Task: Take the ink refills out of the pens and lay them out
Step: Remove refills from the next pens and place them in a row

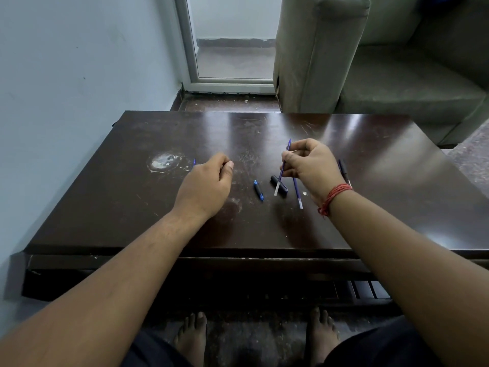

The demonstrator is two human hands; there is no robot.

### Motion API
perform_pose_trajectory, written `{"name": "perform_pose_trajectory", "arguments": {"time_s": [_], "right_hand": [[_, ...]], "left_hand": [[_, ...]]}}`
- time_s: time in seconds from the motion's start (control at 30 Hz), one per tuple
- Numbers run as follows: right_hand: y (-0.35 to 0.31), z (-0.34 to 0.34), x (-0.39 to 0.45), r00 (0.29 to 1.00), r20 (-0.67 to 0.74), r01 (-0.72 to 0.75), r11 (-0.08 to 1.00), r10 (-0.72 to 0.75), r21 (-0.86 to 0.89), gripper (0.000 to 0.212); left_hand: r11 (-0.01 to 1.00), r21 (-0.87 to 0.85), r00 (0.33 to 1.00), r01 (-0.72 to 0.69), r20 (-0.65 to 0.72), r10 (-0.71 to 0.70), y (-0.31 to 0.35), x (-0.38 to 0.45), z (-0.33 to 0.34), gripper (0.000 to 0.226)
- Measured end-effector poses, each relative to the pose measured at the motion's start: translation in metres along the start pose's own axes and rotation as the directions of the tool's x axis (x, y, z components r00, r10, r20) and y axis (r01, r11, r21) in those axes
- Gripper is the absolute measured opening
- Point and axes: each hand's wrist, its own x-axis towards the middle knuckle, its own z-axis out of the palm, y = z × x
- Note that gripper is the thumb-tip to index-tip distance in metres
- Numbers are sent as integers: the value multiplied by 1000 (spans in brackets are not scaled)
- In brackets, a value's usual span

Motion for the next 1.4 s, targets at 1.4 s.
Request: {"name": "perform_pose_trajectory", "arguments": {"time_s": [1.4], "right_hand": [[-33, 97, 0, 893, 304, 423, 390, -331, -818, 18]], "left_hand": [[936, -215, 922, 277, -213, -322, -54, 14, -62, 27]]}}
